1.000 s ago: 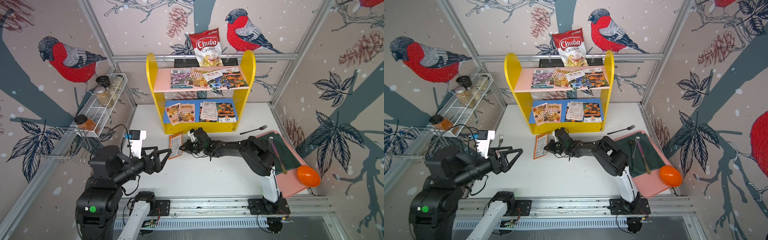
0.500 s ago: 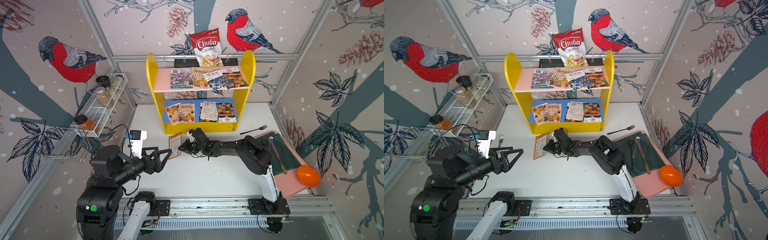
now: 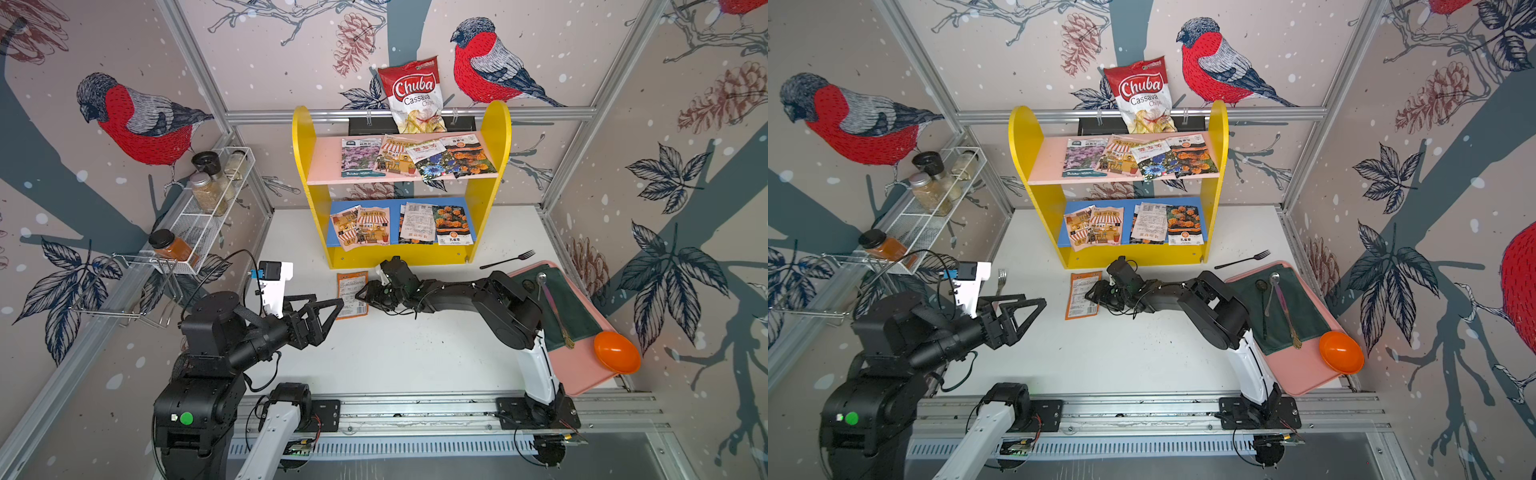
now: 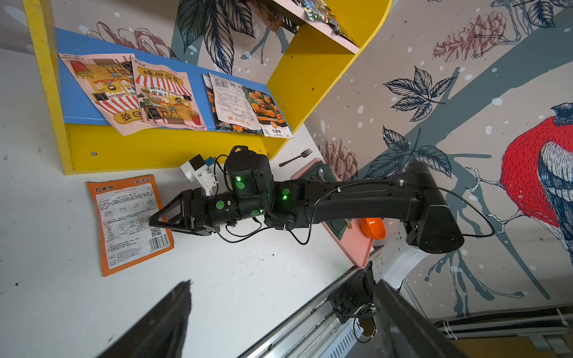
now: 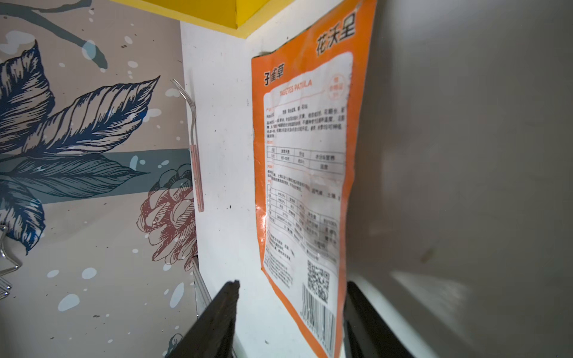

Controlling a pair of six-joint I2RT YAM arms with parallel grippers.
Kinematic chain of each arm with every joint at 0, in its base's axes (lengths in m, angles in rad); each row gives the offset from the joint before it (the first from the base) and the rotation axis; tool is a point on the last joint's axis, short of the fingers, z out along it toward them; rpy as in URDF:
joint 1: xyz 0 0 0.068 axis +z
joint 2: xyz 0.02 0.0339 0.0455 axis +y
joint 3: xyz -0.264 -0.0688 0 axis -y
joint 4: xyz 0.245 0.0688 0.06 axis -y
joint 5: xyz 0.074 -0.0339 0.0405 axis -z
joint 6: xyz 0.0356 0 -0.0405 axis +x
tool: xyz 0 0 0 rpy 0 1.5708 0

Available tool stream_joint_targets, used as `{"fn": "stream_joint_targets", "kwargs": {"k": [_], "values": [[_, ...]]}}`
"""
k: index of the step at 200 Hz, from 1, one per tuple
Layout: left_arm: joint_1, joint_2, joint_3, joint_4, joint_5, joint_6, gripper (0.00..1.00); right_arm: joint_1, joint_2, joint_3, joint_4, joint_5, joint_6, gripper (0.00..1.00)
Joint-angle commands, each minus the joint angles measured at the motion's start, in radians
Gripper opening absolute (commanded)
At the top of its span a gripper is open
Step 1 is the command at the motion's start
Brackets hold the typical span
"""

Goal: Take the seed bag off the shelf
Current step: Place the seed packet at the center of the board.

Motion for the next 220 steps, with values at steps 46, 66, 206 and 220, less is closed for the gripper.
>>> {"fn": "stream_joint_targets", "kwargs": {"k": [46,66,206,220], "values": [[-0.003,0.014,-0.024,0.065,0.008,-0.018,0.91,0.011,-0.110,0.028,-0.267,0.236,-0.185,0.71],[-0.003,0.022,-0.027,0.103,0.009,-0.028,0.91,0.011,-0.165,-0.035,-0.196,0.207,-0.196,0.78],[-0.004,0.246,-0.015,0.621,-0.071,-0.345,0.97,0.004,-0.946,-0.280,-0.252,0.244,-0.502,1.00],[-0.005,0.293,0.019,0.636,-0.090,-0.353,0.97,-0.004,-1.025,-0.265,-0.311,0.286,-0.526,1.00]]}}
